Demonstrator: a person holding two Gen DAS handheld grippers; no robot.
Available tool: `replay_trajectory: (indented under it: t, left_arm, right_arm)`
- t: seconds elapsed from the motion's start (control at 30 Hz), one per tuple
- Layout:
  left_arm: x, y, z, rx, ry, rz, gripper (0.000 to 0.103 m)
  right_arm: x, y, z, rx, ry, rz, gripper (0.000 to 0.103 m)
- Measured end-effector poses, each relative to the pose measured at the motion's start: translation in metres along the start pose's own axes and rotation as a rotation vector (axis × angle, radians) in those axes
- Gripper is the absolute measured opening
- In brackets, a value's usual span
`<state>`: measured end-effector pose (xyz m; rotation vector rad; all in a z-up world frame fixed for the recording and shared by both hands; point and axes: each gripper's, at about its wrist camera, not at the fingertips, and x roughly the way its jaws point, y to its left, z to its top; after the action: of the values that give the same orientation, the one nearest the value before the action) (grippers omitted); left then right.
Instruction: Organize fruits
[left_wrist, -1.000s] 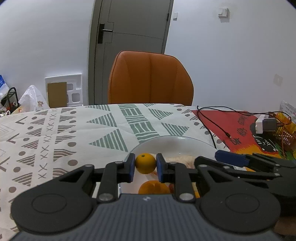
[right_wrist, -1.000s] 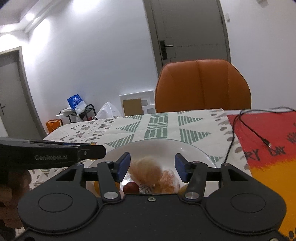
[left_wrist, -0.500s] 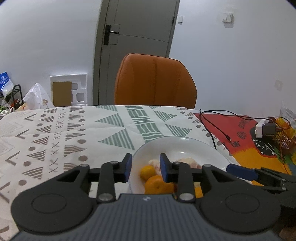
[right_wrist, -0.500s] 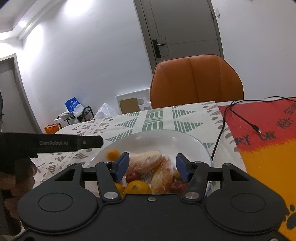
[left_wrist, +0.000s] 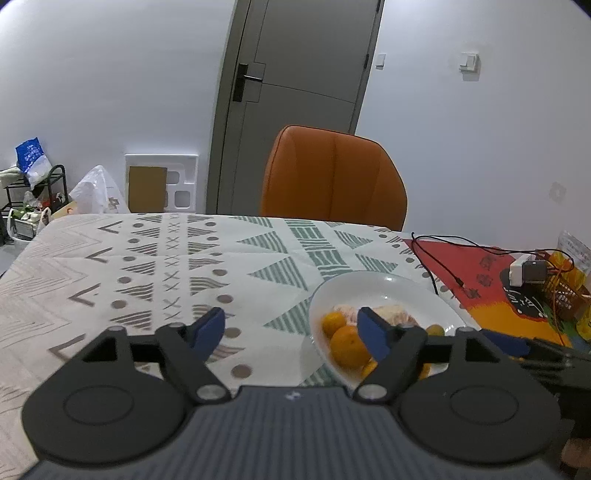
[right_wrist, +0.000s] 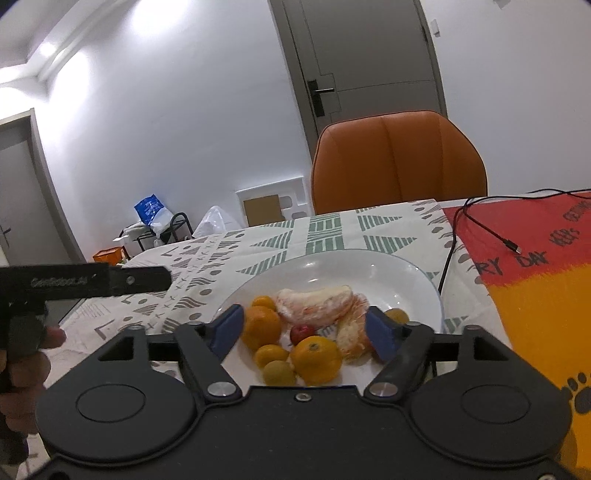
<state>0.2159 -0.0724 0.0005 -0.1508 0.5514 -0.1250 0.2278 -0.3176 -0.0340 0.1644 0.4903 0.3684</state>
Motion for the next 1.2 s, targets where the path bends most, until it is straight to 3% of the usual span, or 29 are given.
replay_trajectory:
  t: [0.3, 0.6, 1.2]
  left_arm:
    - [-0.039, 0.021, -0.013, -0.017, -0.014, 0.04, 0.092]
    - [-0.07, 0.035, -0.027, -0.01, -0.035, 0.07, 0.103]
    - [-0.119, 0.046, -0.046, 0.015, -0.019, 0.101, 0.103]
  right_arm:
    - [-0.018, 0.018, -0.008, 0.01, 0.002, -0.001, 0.103]
    - [-0.034, 0.038, -0.014, 0.008, -0.011, -0.041, 0.103]
    - [-0.079, 0.085, -0.026, -0.066, -0.021, -0.068, 0.103]
